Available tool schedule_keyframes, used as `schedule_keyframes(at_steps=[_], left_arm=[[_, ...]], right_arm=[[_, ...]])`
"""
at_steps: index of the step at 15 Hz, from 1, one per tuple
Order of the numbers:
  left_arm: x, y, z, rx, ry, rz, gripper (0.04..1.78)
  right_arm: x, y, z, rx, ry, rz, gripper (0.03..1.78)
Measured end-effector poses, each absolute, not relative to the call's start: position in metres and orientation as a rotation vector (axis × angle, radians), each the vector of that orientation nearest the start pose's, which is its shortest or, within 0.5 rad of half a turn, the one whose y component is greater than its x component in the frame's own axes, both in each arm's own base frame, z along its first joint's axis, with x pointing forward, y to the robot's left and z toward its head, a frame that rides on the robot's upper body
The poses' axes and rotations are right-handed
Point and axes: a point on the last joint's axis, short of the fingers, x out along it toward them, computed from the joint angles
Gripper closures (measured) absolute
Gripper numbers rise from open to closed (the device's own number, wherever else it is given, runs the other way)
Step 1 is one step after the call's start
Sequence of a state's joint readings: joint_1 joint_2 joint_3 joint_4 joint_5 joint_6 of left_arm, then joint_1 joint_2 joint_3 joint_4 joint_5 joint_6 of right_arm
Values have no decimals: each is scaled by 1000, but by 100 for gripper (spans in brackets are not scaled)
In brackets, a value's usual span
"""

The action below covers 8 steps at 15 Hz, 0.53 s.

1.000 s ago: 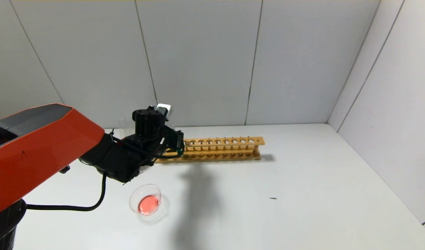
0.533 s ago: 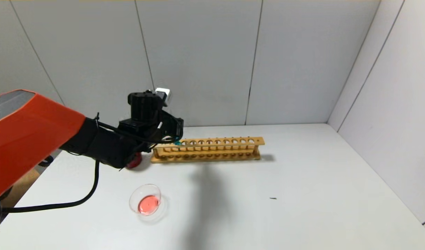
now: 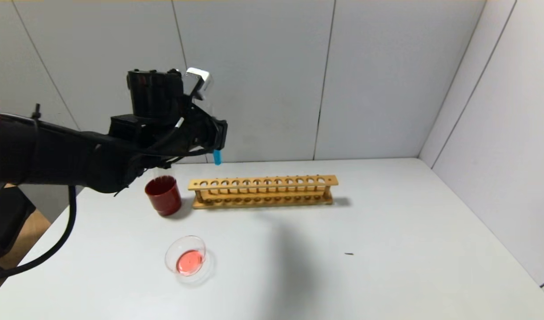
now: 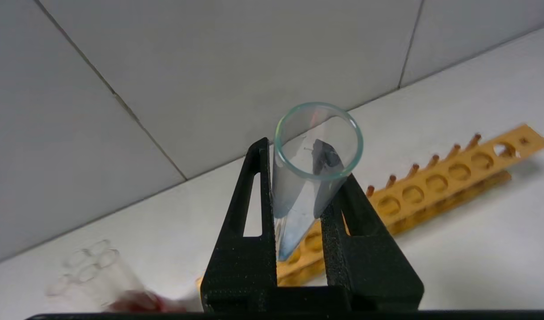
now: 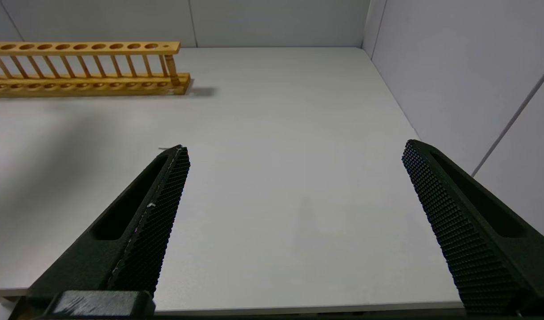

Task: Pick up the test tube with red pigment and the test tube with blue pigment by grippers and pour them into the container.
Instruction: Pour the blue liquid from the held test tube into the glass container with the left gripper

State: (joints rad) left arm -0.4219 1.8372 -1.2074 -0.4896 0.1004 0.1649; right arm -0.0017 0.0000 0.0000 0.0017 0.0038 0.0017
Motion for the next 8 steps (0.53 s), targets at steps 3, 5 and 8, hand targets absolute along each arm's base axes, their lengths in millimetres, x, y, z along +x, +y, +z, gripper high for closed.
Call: schedule_keyframes(at_steps=[3,5,8], left_arm=[[303,-131,225,429,145,-311,149],[284,-117,219,642,154,-305,149],[265,-99,210,943,161,-316,149]], right_arm=[[-23,0,75,2,2,3,6],[-23,0,75,2,2,3,6],[-23,0,75,2,2,2,6]])
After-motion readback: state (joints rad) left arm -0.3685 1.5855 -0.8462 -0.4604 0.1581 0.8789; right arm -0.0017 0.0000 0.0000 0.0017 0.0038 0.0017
